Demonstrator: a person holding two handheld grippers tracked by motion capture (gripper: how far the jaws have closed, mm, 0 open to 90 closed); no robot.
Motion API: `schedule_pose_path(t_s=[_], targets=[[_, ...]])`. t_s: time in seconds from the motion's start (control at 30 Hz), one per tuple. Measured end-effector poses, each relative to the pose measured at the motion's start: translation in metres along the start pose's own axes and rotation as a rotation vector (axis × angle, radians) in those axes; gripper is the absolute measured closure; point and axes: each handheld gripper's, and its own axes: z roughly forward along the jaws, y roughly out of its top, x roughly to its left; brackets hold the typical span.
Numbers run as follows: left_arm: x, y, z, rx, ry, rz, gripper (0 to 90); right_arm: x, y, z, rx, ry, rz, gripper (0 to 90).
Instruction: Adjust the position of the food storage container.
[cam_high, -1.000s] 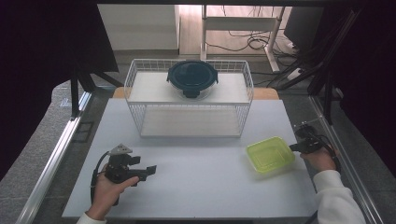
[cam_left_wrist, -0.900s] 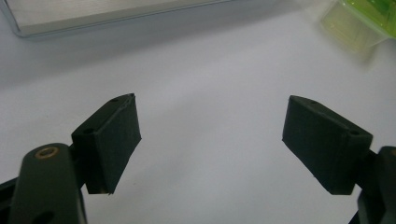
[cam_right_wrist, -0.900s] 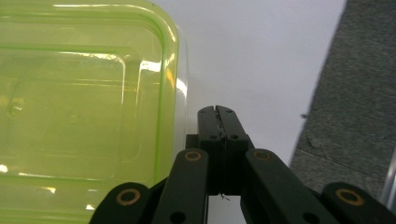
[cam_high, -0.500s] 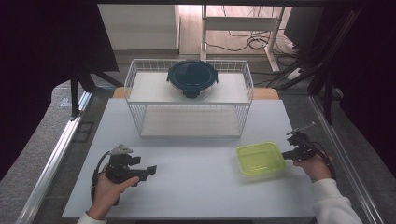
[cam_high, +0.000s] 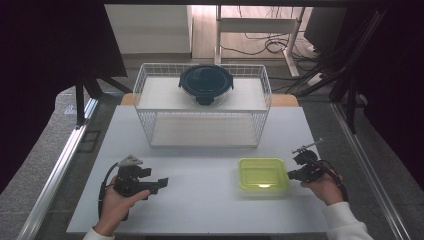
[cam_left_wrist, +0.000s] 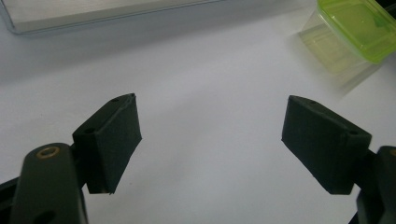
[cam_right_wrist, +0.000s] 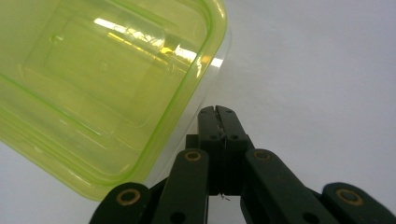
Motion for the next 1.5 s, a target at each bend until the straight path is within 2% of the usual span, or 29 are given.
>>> schedule_pose_path(t_s=[0.3,0.63,0.97,1.33,1.5], targets=[[-0.001,0.000,0.002,0.006,-0.002,0.003,18.9,0.024,0.005,0.007,-0.008,0.036,-0.041,89.3],[0.001,0.000,0.000,-0.003,-0.002,-0.006,18.9,0.052,0.021,0.018,-0.030,0.078,-0.091,89.3],[0.004,0.000,-0.001,-0.008,0.000,-0.015,19.0,0.076,0.035,0.031,-0.025,0.109,-0.134,89.3],[0.004,0.000,-0.001,-0.007,-0.002,-0.017,19.0,0.097,0.052,0.043,-0.059,0.127,-0.167,89.3],[0.007,-0.001,0.001,0.001,0.000,-0.022,19.0,0.110,0.059,0.048,-0.064,0.150,-0.183,89.3]])
